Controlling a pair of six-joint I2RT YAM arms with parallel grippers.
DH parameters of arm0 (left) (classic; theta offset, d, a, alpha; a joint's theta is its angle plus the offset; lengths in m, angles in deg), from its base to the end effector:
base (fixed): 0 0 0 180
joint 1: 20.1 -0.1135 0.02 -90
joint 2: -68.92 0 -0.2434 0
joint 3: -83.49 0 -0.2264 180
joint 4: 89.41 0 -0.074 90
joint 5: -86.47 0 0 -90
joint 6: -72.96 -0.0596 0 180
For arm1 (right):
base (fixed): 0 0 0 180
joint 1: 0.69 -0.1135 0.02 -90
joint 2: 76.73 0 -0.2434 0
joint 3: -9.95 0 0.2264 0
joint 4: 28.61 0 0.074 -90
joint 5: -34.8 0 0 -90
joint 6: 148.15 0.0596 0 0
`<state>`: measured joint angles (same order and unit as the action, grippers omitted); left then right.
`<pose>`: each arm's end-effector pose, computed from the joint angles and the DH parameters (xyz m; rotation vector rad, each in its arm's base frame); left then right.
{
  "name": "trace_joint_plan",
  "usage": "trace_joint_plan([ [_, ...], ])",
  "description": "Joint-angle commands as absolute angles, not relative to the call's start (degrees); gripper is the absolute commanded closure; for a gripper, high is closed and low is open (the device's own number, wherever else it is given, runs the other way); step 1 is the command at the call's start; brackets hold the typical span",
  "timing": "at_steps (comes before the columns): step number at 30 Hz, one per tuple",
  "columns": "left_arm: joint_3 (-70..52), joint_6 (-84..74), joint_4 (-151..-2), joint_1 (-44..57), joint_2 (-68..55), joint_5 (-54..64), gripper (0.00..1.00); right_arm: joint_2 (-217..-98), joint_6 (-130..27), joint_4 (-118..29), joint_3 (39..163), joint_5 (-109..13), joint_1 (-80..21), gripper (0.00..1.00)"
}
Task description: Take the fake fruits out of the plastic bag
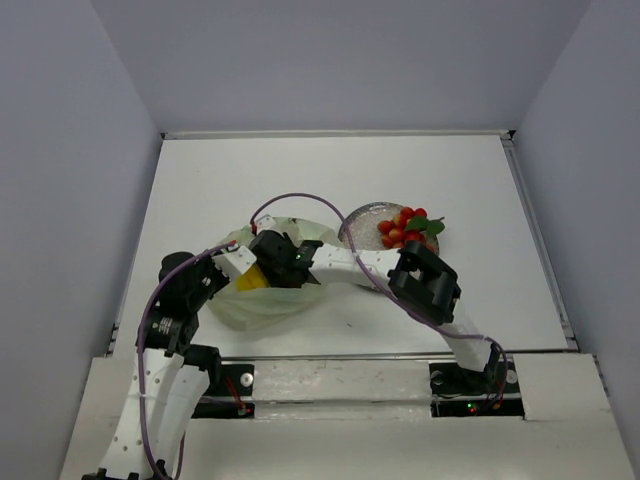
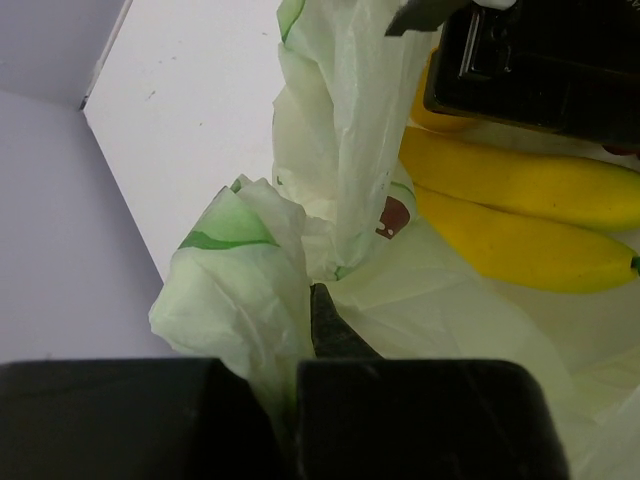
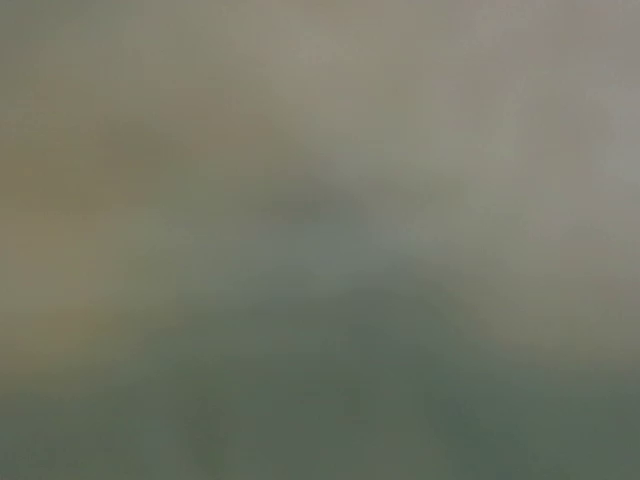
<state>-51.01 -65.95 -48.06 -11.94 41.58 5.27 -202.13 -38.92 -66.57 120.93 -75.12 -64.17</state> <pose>0.1383 -0.0290 0.2435 1.0347 1.6925 0.3120 0.2234 0.4022 0.1525 -0.7770 2.2954 0.2256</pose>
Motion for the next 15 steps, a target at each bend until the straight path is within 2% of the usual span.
trace_joint_plan([
  [1, -48.4, -64.9, -50.2, -11.8, 41.3, 4.6, 0.94, -204.6, -38.9, -73.1, 122.4, -75.4, -64.6, 0.48],
  [2, -48.4, -64.9, -50.3, -11.9, 41.5, 4.4, 0.94, -204.3, -39.0, -73.1, 122.7, -75.3, -64.6, 0.54],
  [3, -48.6, -64.7, -50.4, -11.8, 41.4, 4.0, 0.94, -203.1, -39.2, -73.3, 123.6, -75.5, -64.6, 0.67],
  [4, -48.7, -64.5, -50.6, -11.8, 41.5, 3.9, 0.94, -202.4, -39.2, -73.6, 124.2, -75.5, -64.6, 0.73],
  [5, -48.8, -64.2, -50.7, -11.8, 41.4, 3.9, 0.94, -201.6, -39.3, -74.2, 124.9, -75.7, -64.6, 0.86],
  [7, -48.9, -63.5, -51.1, -11.8, 41.1, 3.6, 0.94, -199.0, -39.3, -74.7, 127.2, -75.7, -64.6, 0.95],
  [15, -48.1, -60.6, -54.3, -11.8, 39.0, 1.4, 0.94, -188.3, -43.5, -72.6, 133.2, -73.1, -64.6, 0.99],
])
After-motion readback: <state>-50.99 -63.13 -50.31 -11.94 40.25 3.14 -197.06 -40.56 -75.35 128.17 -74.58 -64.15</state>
